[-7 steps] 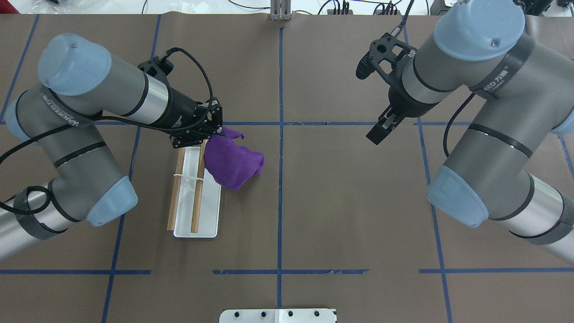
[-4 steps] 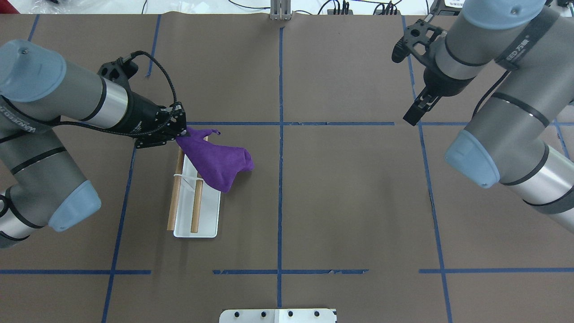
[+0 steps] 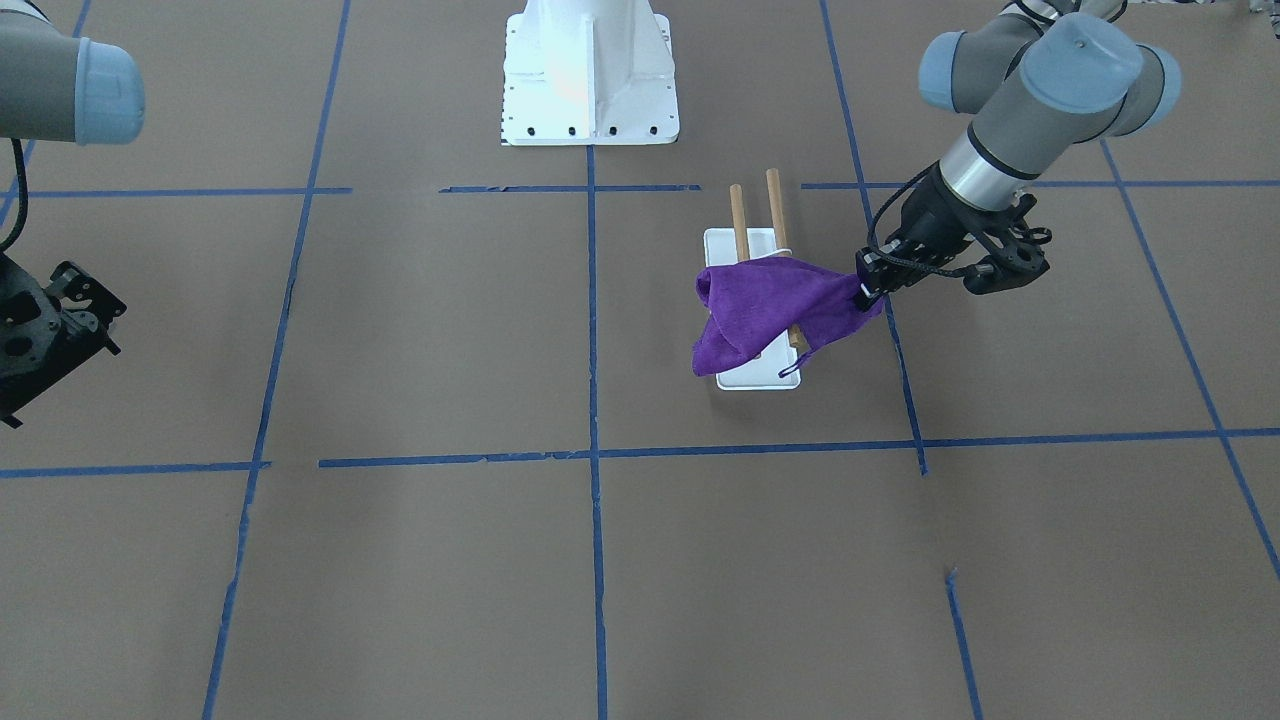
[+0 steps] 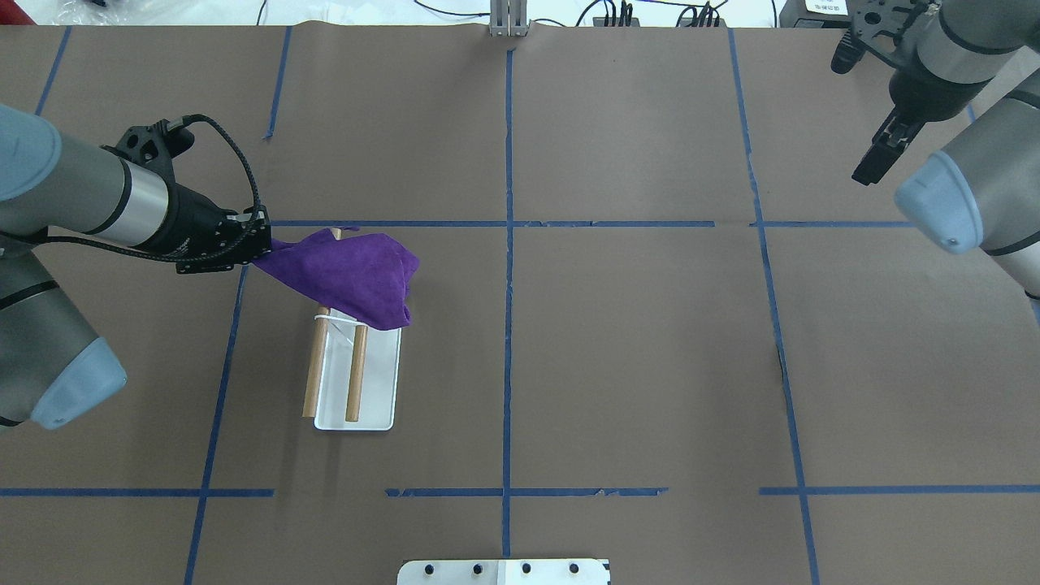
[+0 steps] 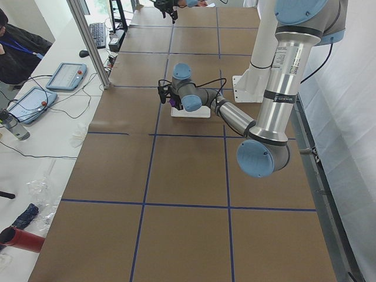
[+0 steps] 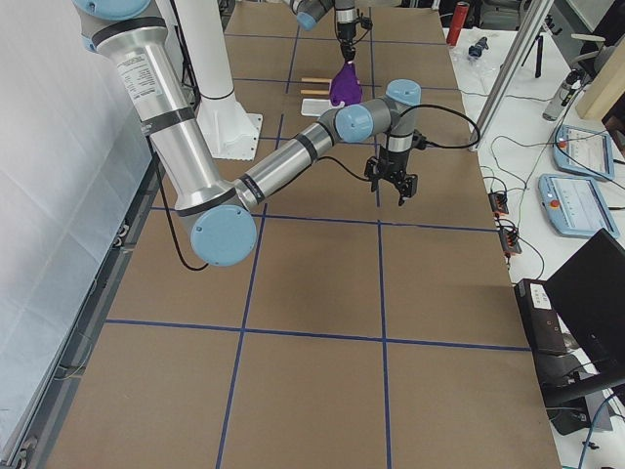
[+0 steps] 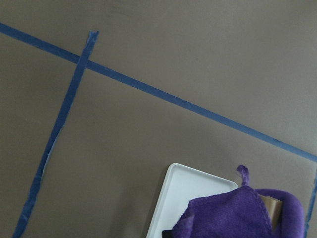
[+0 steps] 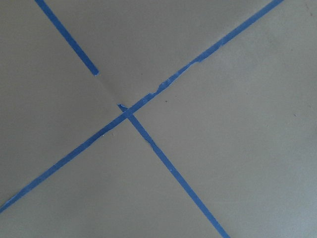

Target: Hang towel on rack

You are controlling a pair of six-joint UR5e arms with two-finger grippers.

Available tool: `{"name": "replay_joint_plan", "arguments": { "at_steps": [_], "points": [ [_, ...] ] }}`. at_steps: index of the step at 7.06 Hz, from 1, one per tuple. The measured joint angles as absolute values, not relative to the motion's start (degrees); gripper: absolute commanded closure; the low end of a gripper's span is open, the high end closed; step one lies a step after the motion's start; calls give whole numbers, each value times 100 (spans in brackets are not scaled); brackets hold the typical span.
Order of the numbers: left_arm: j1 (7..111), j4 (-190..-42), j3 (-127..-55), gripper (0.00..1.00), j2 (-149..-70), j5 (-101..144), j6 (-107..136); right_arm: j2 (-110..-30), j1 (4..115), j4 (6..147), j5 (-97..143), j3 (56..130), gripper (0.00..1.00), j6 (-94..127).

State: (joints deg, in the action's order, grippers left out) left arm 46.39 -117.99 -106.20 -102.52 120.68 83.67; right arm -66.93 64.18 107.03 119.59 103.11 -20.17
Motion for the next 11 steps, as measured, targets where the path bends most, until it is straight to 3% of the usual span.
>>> {"name": "replay_joint_plan", "arguments": {
  "at_steps": [6,11],
  "points": [
    [4791,-11758,-10594,0,-9919,11986,6596,-7163,7062,10682,12278,10081,0,-2034],
    [6598,-11021,-10410,0,-8790,12144,1450,-8413,8457,10502,12815,9596,0,-2029]
  ]
}}
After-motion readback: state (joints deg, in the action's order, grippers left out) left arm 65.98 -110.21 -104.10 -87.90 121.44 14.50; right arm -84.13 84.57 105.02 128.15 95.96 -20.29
